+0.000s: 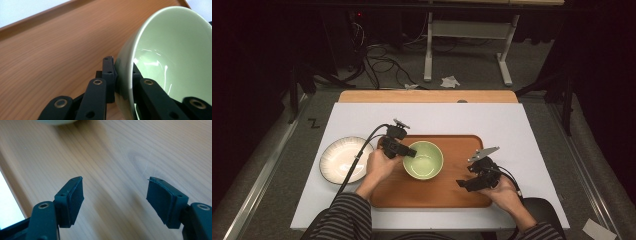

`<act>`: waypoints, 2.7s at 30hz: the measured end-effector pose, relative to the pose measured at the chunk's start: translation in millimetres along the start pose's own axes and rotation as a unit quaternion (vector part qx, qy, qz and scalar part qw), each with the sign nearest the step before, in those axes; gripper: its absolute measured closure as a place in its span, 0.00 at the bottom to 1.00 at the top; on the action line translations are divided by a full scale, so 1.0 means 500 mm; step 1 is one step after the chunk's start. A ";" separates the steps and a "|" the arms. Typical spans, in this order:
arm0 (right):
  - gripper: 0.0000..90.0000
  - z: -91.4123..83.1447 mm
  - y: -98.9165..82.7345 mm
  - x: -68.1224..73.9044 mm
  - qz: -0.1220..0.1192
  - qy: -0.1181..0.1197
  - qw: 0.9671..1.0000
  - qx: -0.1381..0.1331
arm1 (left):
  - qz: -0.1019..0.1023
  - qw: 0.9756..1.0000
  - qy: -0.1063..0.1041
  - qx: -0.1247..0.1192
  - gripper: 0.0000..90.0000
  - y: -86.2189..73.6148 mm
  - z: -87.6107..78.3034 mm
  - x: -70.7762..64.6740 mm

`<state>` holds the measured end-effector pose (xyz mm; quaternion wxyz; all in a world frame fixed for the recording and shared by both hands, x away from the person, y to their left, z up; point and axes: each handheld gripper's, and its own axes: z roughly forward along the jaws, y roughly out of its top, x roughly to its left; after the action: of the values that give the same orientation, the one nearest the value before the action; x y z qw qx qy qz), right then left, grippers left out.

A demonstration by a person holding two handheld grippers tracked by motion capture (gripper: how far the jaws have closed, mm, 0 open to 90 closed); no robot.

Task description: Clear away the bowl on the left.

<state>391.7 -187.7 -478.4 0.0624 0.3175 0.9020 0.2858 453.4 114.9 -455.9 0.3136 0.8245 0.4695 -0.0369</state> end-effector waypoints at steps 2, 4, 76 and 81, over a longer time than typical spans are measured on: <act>0.35 -0.001 -0.001 0.001 0.006 0.001 1.000 0.000 | 0.001 1.000 -0.001 0.003 0.91 0.001 0.005 -0.002; 0.35 -0.002 -0.001 0.000 0.006 0.001 1.000 -0.002 | 0.000 1.000 -0.001 0.005 0.92 0.002 0.013 -0.002; 0.34 0.001 -0.001 0.005 -0.009 0.006 1.000 0.008 | 0.040 0.996 0.045 -0.060 0.47 -0.025 -0.049 -0.004; 0.34 0.003 -0.001 0.007 -0.012 0.008 1.000 0.007 | 0.038 0.996 0.044 -0.067 0.47 -0.031 -0.060 -0.004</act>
<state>389.3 -185.2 -479.7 0.0562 0.3052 0.9082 0.2808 433.1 135.7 -438.5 0.3479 0.8199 0.4526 0.0433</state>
